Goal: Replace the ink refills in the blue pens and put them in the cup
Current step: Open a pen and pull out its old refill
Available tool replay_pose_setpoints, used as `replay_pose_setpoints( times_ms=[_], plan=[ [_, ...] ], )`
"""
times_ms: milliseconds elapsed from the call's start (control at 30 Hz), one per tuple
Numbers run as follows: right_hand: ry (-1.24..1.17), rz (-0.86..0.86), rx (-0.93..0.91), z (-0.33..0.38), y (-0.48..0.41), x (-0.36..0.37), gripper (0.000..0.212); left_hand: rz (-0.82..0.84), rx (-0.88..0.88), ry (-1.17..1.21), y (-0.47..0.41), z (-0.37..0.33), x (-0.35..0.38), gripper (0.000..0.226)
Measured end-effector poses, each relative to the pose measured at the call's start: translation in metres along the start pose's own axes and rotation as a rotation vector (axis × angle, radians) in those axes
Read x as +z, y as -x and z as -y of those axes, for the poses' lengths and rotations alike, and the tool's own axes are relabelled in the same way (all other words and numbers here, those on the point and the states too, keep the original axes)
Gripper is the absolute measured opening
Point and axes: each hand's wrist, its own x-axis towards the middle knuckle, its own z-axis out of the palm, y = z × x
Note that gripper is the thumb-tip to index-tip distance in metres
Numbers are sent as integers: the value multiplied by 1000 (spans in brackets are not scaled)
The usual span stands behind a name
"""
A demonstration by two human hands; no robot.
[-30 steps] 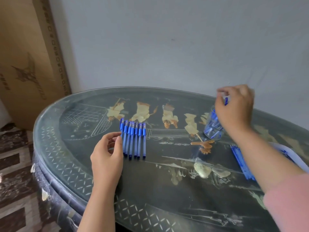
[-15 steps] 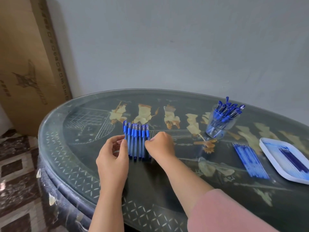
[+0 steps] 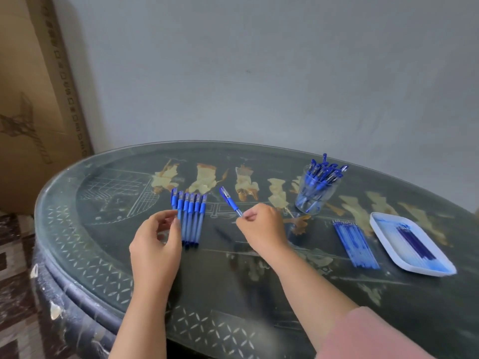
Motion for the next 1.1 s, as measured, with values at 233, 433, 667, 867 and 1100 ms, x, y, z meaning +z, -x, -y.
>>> replay_pose_setpoints(
  times_ms=[233,433,667,867,1100],
  plan=[
    [102,40,-224,-99,69,-69,7,450,532,-206,51,-29,32,45],
    [-6,17,-208,-151,107,-81,16,607,530,-262,100,-32,58,19],
    [109,-56,-366,-155,111,-80,35,602,536,-190,124,-37,65,18],
    [159,-13,-349,-152,109,-76,30,632,425,-213,126,-44,64,9],
    [111,-73,-418,-153,111,-73,22,745,283,-253,121,-53,62,23]
  ],
)
